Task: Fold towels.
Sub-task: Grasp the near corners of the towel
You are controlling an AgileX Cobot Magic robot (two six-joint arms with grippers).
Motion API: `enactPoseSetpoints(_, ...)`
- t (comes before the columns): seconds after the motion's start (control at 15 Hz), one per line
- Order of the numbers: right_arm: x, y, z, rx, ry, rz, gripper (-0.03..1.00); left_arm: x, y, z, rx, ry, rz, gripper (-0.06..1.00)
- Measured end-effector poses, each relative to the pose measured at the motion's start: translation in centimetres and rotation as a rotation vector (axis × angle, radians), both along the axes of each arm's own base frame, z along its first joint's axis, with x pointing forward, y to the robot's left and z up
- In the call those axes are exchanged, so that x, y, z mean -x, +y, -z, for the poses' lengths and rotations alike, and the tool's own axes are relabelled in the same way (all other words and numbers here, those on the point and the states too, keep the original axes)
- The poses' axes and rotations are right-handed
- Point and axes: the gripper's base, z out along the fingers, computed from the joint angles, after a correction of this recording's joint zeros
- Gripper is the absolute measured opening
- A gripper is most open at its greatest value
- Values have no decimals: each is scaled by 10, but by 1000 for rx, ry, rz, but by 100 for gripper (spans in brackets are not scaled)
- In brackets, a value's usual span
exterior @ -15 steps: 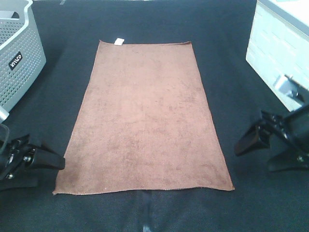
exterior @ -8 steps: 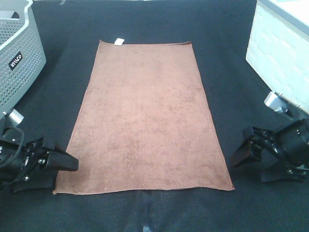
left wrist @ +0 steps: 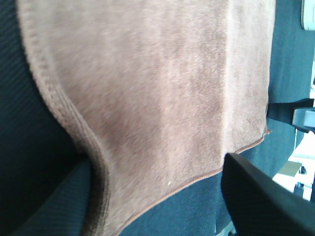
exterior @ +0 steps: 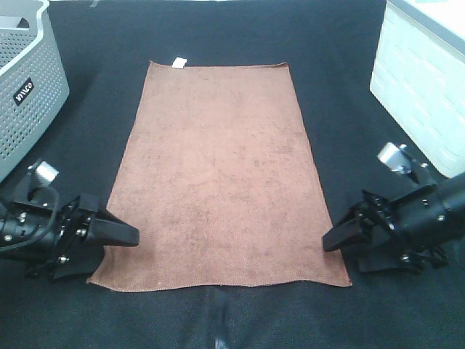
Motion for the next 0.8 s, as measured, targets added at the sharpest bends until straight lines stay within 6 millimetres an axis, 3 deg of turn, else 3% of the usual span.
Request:
enactPoseSetpoints(0.13,-3,18,-1,21,-23,-31,67,-4,-11,0,-21,-20,41,67)
enactPoseSetpoints(0.27,-4,22,1,33,-17,-11,60,-8,-19,2,-66,-33,70,53)
enactPoseSetpoints(0.33,-4,22,1,33,-17,-11,60,-8,-19,2,-66,-33,70,53)
enactPoseSetpoints(0.6,-7,20,9,57,0,31,15,-8,-17,7,-119,-27,76,6)
enactPoseSetpoints(0.67,-7,20,10,62,0,33,4,-8,-17,8,-122,-27,80,1)
enactPoseSetpoints(0.8,-7,20,10,62,0,32,0,-7,-17,8,-126,-27,96,0)
